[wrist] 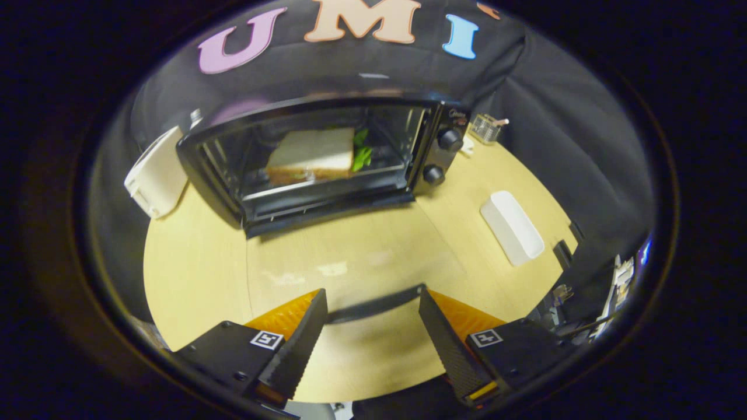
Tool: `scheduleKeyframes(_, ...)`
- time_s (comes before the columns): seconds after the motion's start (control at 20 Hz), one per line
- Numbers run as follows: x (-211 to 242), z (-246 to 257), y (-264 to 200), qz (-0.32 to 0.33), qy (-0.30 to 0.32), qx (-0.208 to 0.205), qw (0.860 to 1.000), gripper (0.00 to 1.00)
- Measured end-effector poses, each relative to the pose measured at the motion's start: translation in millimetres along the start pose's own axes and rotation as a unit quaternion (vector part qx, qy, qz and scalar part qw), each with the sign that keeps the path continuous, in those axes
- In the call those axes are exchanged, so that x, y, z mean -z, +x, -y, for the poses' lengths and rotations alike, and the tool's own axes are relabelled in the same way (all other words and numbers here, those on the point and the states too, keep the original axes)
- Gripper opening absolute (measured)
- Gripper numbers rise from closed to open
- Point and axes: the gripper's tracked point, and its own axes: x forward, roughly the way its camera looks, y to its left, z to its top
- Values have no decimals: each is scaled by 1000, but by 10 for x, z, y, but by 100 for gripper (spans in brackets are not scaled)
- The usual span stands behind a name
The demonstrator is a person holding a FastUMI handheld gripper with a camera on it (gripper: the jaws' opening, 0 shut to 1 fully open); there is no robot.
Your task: Open the toaster oven, put the food inside, and close the toaster oven door.
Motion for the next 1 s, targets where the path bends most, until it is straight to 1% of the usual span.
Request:
scheduleKeyframes(0.2,408,-27,63,-37,-57,-22,997,100)
scheduleKeyframes(0.35,585,-83,205,-54,-93,-43,993,100)
scheduleKeyframes(0.45,580,-178,272,-46,-103,-66,991,100)
scheduleKeyframes(0.6,512,-267,358,-33,-119,-87,989,100)
scheduleKeyframes(0.8,418,-257,447,-21,-147,-93,985,99)
scheduleKeyframes(1.0,390,-248,406,-6,-161,-102,982,98)
